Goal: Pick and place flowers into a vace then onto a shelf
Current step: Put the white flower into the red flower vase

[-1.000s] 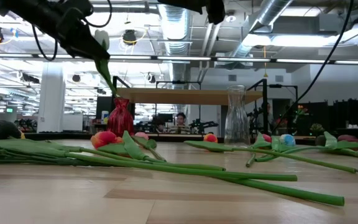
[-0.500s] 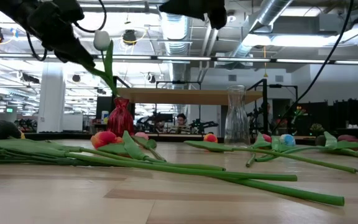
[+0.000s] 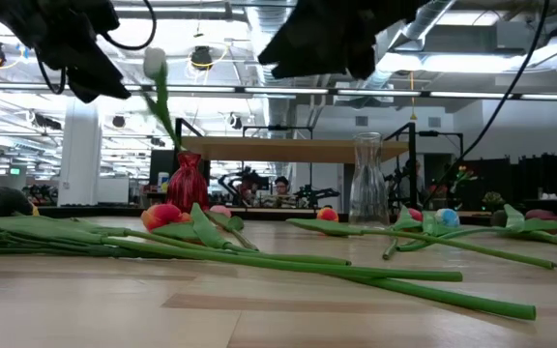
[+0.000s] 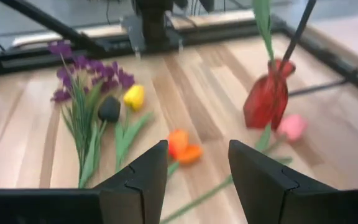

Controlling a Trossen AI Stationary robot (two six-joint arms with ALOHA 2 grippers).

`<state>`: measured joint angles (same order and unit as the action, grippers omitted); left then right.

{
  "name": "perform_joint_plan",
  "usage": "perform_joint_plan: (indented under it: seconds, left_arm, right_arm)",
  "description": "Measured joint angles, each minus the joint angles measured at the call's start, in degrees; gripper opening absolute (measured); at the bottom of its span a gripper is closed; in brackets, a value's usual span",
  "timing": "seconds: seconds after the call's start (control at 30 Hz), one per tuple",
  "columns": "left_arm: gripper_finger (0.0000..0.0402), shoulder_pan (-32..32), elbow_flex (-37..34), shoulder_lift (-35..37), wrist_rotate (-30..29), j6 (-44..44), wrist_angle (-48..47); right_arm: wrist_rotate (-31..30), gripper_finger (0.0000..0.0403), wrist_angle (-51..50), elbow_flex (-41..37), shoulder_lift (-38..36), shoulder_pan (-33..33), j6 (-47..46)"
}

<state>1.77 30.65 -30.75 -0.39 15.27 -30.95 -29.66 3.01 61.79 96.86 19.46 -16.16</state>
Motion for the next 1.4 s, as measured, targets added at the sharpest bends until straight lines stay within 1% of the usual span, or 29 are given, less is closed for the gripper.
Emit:
perform_joint_plan:
  seconds: [0.33,0.6,0.83,1.1,1.23,1.4]
  left_arm:
    - [0.0167,-9.8,0.0,4.0,-6.4,4.4,0.9]
    - [0.0167,-16.4,0.0,4.2,-9.9,6.2,2.4]
    - [0.0167,-21.6,0.0,4.1,-13.8,7.9,4.5]
    - [0.0167,-25.6,0.0,4.1,-18.3,7.7,7.3]
    - [0.0167,-27.0,0.0,4.1,-19.7,7.2,8.0]
    - [0.0167,-27.6,0.0,4.1,-19.9,6.9,8.2]
  right_arm:
    - [-0.1,0.0153,-8.9,0.0,0.0,1.5,-8.0]
    - [-0.1,0.0144,-20.9,0.0,0.0,1.9,-15.8]
    - [-0.1,0.0136,-36.5,0.0,0.0,1.9,-28.9]
    - [-0.2,0.0134,-50.4,-0.1,0.0,1.9,-42.1]
    - [-0.2,0.0133,-52.9,-1.2,0.0,1.9,-41.1]
    - [1.2,0.0134,-54.0,-1.4,0.0,1.7,-32.7]
